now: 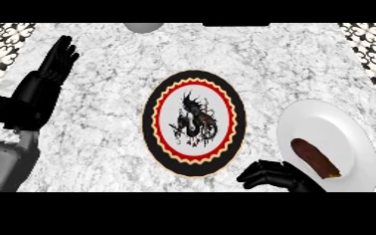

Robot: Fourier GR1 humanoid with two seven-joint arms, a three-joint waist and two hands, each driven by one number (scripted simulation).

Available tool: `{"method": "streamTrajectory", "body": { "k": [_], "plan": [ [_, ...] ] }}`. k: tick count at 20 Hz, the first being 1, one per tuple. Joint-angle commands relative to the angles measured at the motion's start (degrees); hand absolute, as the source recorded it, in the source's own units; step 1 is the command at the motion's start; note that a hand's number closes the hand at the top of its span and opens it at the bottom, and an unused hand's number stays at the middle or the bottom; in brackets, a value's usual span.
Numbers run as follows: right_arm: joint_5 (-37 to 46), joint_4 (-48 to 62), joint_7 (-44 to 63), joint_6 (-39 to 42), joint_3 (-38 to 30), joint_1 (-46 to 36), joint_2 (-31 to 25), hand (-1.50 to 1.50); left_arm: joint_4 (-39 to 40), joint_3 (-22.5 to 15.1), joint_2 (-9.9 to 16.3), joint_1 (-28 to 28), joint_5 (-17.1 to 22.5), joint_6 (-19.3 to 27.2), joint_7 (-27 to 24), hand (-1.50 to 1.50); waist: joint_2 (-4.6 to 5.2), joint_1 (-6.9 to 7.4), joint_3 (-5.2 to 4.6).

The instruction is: Pick the sweet potato from the plate and place it in the plate

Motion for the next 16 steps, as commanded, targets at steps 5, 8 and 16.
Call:
{"method": "streamTrajectory", "body": {
  "k": [5, 8, 16],
  "plan": [
    [-2.4, 0.4, -16.3, 3.7, -10.0, 6.0, -5.5, -1.5, -1.0, 1.5, -2.8, -0.3, -2.4, 0.0, 2.0, 0.0, 0.2, -0.3, -0.13],
    [-2.0, -4.5, -6.3, 2.5, -14.7, 2.6, -11.0, -1.5, -1.8, 2.1, -2.5, 0.6, -1.8, -0.9, 0.5, 0.0, 0.14, -0.18, -0.21],
    [10.4, -13.8, 12.8, 5.2, -17.4, 2.9, -30.4, -1.5, -1.2, 2.2, -2.0, -0.2, -2.6, -0.6, 1.7, 0.0, -0.15, -1.31, -0.43]
  ]
}}
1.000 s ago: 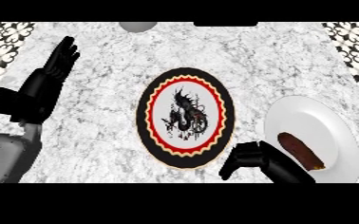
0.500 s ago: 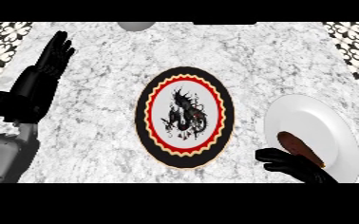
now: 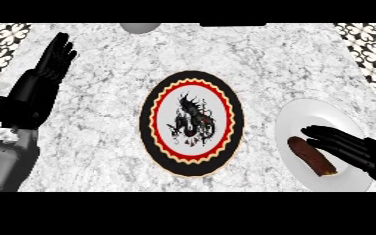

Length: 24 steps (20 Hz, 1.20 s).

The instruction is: Pick the sweet potato from the plate and place it in the plate

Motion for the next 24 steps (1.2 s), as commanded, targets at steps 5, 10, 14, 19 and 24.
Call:
{"method": "streamTrajectory", "body": {
  "k": [5, 10, 14, 19, 24],
  "plan": [
    [7.2, -5.6, 14.9, 11.3, -1.4, -1.9, -16.5, -1.5, 1.1, 2.0, 1.0, -1.3, 1.0, -2.3, 0.2, 0.0, 0.25, 0.51, 0.03],
    [13.2, -9.7, 25.7, 14.0, 4.0, -2.9, -9.5, -1.5, 0.7, 0.4, -3.1, -0.9, -1.9, -0.3, 0.7, 0.0, 0.33, 0.98, 0.21],
    [21.0, -4.4, 31.5, 14.2, 9.3, -8.8, 0.7, -1.5, 0.5, 3.3, -0.6, -0.8, -0.6, -5.2, -0.8, 0.0, 0.48, 2.04, 0.23],
    [28.0, -0.9, 35.3, 15.5, 10.2, -11.8, 6.1, -1.5, 1.5, 4.2, -2.8, -2.4, -1.7, -4.8, 1.1, 0.0, 0.54, 1.87, 0.23],
    [33.1, 7.2, 27.5, 13.8, 7.3, -8.6, 5.3, -1.5, -2.5, 4.4, -3.7, -0.9, -4.1, -4.3, 3.6, 0.0, 0.36, 1.21, 0.27]
  ]
}}
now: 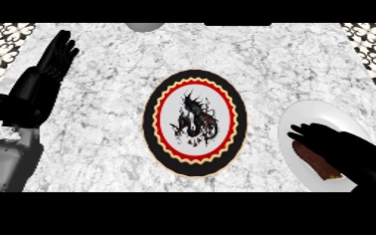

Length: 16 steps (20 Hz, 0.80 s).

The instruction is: Pick the sweet potato from the plate and place it in the plate

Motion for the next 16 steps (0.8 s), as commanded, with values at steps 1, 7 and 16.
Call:
{"method": "streamTrajectory", "body": {
  "k": [1, 7, 16],
  "plan": [
    [5.2, 3.9, 1.3, 0.9, -0.1, -0.3, 4.4, -1.5, -0.5, 1.7, -0.9, 1.7, -0.4, -1.7, -0.1, 0.0, -0.03, -0.16, 0.0],
    [10.2, 14.6, -4.7, 2.7, 0.0, -5.8, 11.3, -1.5, 2.2, 2.0, -3.6, -1.4, -3.4, -2.5, -0.2, 0.0, 0.09, -0.04, 0.01],
    [20.0, 21.7, -8.8, -1.3, -0.6, -2.0, 15.0, -1.5, -0.8, 4.2, -5.2, -0.4, -5.8, -3.5, 2.4, 0.0, -0.02, -0.22, 0.01]
  ]
}}
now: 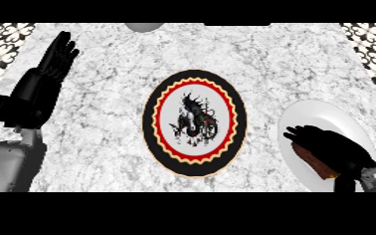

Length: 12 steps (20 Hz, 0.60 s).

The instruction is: Pick the sweet potato from the plate and place it in the plate

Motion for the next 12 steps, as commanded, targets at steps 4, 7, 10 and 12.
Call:
{"method": "streamTrajectory", "body": {
  "k": [4, 7, 10, 12],
  "plan": [
    [9.1, 4.2, 1.2, -3.8, 0.3, 1.6, 4.6, -1.5, -3.8, 0.5, -2.0, 4.5, -1.8, -1.5, 0.0, 0.0, -0.07, -0.01, 0.0],
    [5.5, 13.2, -9.2, -8.6, -2.5, -4.3, 7.9, 1.5, -0.4, 2.0, -1.0, -1.4, -1.1, -2.2, 1.9, 0.0, 0.17, 0.4, 0.07],
    [7.7, 8.8, -6.9, -15.2, -3.3, -4.0, 10.7, 1.5, 3.5, 2.1, -2.0, -2.7, -1.7, -2.3, -0.3, 0.0, 0.13, -0.25, 0.03],
    [9.3, 6.2, -9.0, -19.1, -3.6, 1.0, 8.8, 1.5, 0.3, 2.2, -2.2, 0.6, -2.1, -2.7, -1.0, 0.0, -0.06, -0.36, 0.01]
  ]
}}
